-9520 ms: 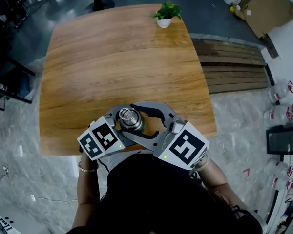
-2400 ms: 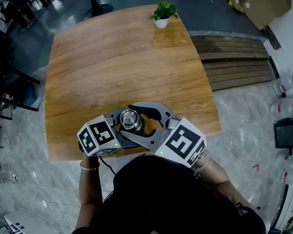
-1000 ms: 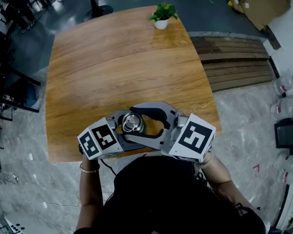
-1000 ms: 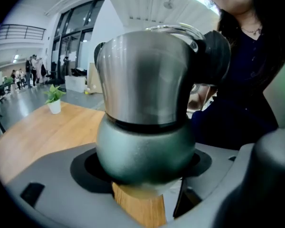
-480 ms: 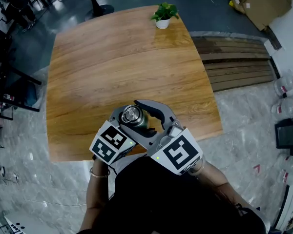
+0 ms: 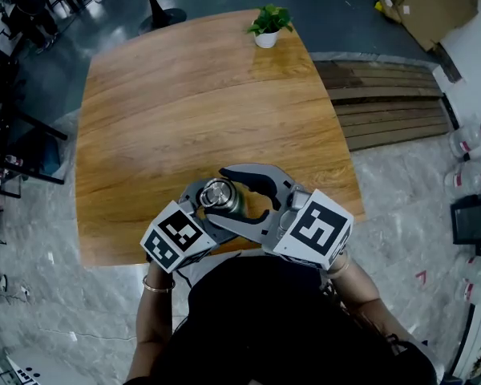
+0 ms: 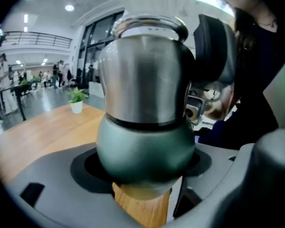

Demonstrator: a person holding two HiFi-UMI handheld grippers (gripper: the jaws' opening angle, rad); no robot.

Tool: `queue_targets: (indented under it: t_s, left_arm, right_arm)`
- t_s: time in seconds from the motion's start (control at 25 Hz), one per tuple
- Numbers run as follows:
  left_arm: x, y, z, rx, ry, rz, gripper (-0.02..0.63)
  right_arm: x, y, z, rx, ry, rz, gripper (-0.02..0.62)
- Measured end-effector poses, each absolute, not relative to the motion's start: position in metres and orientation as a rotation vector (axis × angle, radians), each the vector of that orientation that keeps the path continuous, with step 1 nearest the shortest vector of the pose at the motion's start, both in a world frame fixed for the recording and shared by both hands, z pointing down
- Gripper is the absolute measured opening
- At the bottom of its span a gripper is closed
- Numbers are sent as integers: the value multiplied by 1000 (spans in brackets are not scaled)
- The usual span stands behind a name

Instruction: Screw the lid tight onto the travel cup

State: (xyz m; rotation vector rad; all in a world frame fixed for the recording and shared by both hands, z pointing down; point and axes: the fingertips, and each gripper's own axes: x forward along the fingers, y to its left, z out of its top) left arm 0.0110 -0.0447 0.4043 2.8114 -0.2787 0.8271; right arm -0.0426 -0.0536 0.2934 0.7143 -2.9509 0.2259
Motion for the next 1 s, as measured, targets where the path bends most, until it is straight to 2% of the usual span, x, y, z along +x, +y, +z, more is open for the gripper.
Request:
queue_targets:
  t_s: [0.2, 0.48, 1.0]
  left_arm:
    - [12, -6, 403, 2878, 75, 842, 400]
    - [15, 22, 400, 2836, 322, 803, 400]
    - [3, -35, 425, 2803, -213, 985, 400]
  right_arm:
    - [-46, -25, 293, 438, -2988, 206, 259]
    - [-45, -7, 300, 259, -2973, 192, 259]
    - [-46, -46, 323, 745, -2774, 117, 259]
